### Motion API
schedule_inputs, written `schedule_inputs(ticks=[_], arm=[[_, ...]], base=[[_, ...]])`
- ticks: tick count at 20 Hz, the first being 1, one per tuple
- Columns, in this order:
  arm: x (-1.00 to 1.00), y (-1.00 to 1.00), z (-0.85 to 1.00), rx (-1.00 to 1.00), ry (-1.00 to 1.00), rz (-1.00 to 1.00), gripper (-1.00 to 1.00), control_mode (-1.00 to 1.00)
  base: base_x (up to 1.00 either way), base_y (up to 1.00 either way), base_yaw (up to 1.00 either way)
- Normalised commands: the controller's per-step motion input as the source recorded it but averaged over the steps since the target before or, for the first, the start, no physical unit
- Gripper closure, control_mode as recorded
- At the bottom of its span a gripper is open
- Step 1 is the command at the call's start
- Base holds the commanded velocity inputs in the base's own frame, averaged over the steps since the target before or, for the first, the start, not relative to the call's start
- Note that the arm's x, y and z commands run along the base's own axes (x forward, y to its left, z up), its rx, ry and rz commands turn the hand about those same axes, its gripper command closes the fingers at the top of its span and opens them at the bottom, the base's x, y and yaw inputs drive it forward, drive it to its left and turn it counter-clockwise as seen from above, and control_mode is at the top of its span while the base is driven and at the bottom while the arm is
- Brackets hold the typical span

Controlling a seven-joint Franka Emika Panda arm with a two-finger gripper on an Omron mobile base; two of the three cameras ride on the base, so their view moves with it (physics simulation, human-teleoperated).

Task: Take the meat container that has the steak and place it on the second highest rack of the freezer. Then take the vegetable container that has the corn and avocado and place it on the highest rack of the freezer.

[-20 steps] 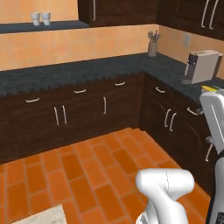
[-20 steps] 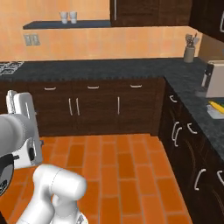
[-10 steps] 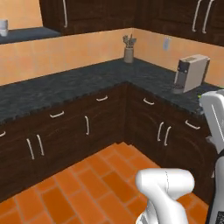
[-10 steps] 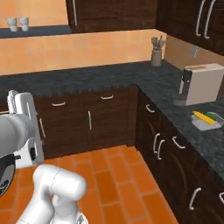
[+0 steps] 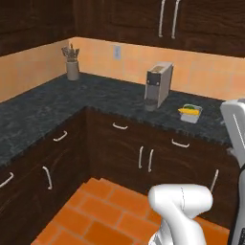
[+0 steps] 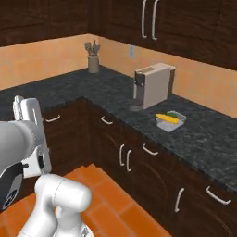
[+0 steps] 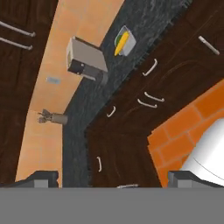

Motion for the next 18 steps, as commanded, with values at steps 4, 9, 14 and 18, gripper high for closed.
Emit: schedule_inputs(ticks=[4, 9, 14, 18], arm=[[0.0, 0.0, 0.0, 0.0, 0.0, 0.0, -1.0, 1.0], [0.0, 0.0, 0.0, 0.0, 0.0, 0.0, -1.0, 1.0], [0.0, 0.0, 0.0, 0.0, 0.0, 0.0, -1.0, 1.0], [0.0, 0.0, 0.0, 0.0, 0.0, 0.0, -1.0, 1.0]], base=[[0.66, 0.49, -0.82], [0.87, 0.62, -0.66], [1.0, 0.59, -0.36], [1.0, 0.08, -0.3]])
